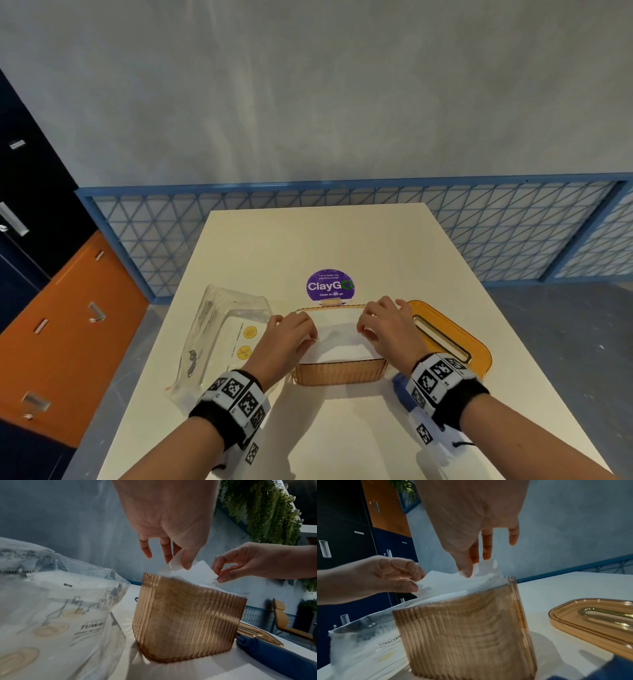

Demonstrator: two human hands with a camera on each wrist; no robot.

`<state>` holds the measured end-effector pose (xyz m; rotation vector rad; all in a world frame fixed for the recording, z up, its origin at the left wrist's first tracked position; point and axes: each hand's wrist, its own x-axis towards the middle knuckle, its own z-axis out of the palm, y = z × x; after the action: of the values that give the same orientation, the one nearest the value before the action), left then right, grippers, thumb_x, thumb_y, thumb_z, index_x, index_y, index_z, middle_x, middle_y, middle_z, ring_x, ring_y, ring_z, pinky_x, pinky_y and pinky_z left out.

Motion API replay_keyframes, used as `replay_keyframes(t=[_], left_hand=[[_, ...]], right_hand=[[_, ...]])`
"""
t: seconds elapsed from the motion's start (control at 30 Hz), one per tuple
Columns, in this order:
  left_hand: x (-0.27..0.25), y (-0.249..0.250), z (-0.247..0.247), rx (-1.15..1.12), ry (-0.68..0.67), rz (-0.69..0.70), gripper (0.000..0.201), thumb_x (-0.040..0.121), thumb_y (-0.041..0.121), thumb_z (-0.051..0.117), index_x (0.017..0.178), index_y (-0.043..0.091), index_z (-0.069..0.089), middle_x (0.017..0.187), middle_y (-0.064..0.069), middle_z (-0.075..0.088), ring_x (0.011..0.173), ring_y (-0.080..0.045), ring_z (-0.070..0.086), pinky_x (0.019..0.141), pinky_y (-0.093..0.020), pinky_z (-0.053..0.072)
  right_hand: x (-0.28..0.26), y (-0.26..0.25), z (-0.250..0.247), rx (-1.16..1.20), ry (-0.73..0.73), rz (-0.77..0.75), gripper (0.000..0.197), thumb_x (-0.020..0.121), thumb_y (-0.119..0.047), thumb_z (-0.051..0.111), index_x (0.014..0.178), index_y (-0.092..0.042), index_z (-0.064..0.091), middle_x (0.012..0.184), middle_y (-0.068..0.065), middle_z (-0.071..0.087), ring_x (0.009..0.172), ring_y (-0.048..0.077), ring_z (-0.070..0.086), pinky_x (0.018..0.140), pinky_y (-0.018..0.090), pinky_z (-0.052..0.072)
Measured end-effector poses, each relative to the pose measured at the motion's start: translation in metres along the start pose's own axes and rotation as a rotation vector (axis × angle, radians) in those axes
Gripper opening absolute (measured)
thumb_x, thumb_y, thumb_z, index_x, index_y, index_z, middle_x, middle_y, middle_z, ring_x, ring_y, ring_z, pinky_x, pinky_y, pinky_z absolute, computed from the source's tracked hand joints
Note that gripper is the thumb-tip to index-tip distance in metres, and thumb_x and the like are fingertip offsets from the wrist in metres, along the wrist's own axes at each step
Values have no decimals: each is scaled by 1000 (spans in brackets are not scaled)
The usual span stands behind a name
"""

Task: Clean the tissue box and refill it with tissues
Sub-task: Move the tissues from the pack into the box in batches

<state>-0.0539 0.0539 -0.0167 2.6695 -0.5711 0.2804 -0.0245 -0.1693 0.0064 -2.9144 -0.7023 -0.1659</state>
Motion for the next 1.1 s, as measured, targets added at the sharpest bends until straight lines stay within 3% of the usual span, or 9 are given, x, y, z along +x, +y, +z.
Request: replay_keyframes(t=[0.23,0.33,0.47,0.57,0.67,0.8,0.9,0.97,1.1], left_hand=[[-16,2,6,-87,-23,-114,10,93,14,53,95,19,61,94,9,64,87,-4,47,86,-25,25],[-13,6,8,-139,-23,-230,12,97,19,47,100,20,58,96,11,63,87,-9,52,88,-23,22],[-2,8,12,-190,1,-383,10,98,19,41,94,24,48,84,11,59,79,-14,50,83,-25,23],[5,9,16,-187,5,-457,11,99,18,39,96,20,49,82,6,62,76,-16,49,81,-27,21],[9,11,18,-169,9,-477,10,99,19,38,91,23,42,88,1,68,76,-16,49,79,-28,21],[10,12,18,-165,21,-487,11,99,19,38,90,24,39,88,1,67,76,-16,48,78,-29,21],[8,12,19,-170,41,-486,11,99,18,37,90,24,39,81,4,62,74,-17,48,78,-29,22],[9,12,20,-173,46,-488,12,99,17,37,89,25,39,76,6,59,72,-17,48,78,-29,21],[10,14,20,-131,36,-510,15,99,15,34,87,24,37,70,7,56,70,-19,46,78,-29,22]], right_hand=[[-19,6,4,130,-107,50,16,93,-26,53,102,-24,66,108,-9,65,112,16,48,103,38,28],[-16,6,5,244,-89,159,18,94,-26,51,104,-26,65,98,-17,56,109,11,45,101,34,29],[-8,8,5,410,-106,351,13,93,-24,54,97,-25,66,89,-14,55,106,14,50,99,39,40],[-2,7,4,464,-112,445,9,93,-26,52,86,-31,56,87,-9,54,106,18,52,97,42,43],[2,4,1,476,-106,474,4,93,-32,53,94,-29,54,93,-7,53,108,17,51,99,42,42],[-3,8,-1,547,-142,488,34,83,-43,64,111,-23,57,97,-8,48,106,14,49,98,39,45],[-5,14,1,566,-163,479,24,85,-36,64,102,-19,62,98,-2,54,105,18,52,93,38,47],[-5,16,1,621,-137,461,13,87,-31,62,91,-19,62,95,3,62,94,18,56,87,38,48],[-3,13,3,592,-106,494,14,90,-32,56,80,-23,59,82,-2,65,86,18,59,86,41,48]])
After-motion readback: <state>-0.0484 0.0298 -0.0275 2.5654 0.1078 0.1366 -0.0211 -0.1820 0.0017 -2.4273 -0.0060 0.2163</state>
